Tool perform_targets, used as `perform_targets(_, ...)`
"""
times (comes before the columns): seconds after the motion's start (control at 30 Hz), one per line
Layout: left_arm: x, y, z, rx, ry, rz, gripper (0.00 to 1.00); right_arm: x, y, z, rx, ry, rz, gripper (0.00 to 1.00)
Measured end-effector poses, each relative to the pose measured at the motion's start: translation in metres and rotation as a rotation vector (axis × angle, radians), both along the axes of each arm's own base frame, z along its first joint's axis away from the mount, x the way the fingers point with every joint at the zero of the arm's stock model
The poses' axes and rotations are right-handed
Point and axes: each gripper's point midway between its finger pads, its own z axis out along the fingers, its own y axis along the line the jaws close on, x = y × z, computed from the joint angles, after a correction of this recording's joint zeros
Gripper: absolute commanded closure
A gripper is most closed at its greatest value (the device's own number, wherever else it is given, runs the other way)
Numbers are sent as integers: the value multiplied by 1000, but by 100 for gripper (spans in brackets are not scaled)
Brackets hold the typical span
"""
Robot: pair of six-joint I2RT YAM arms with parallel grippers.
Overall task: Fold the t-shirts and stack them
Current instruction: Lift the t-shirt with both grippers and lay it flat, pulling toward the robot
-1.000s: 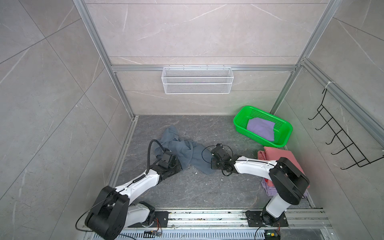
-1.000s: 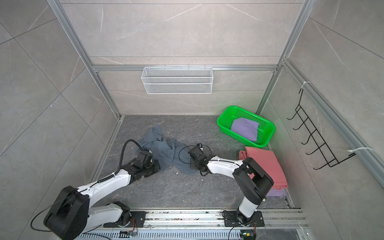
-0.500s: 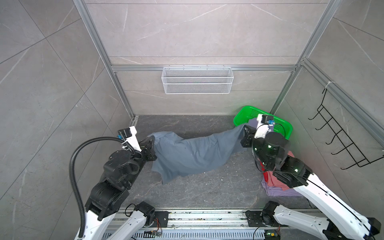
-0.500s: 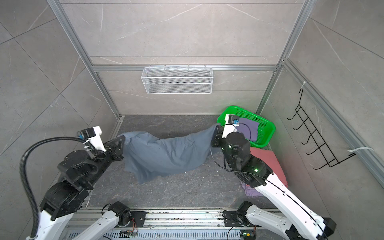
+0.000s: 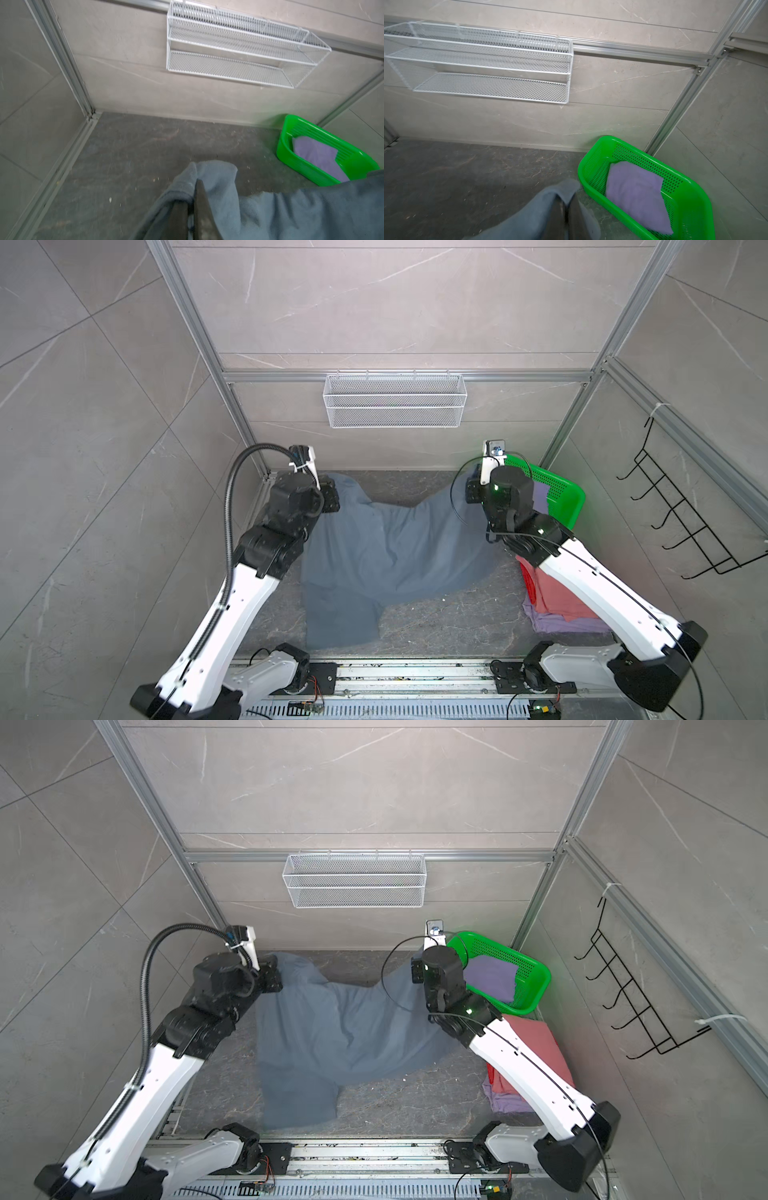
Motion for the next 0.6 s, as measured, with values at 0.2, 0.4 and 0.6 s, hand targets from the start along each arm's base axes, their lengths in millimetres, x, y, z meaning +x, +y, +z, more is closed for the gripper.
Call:
perform_targets(0.2,4,34,71,-23,-157,52,100,-9,-17,60,65,-125,21,100)
perform_targets(0.4,-69,65,47,-10,-212,111,53,-71,-47,46,121,-166,49,72)
perform_targets(0.6,-112,99,-100,-59,87,299,15,-101,-58,-98,132,118,42,29)
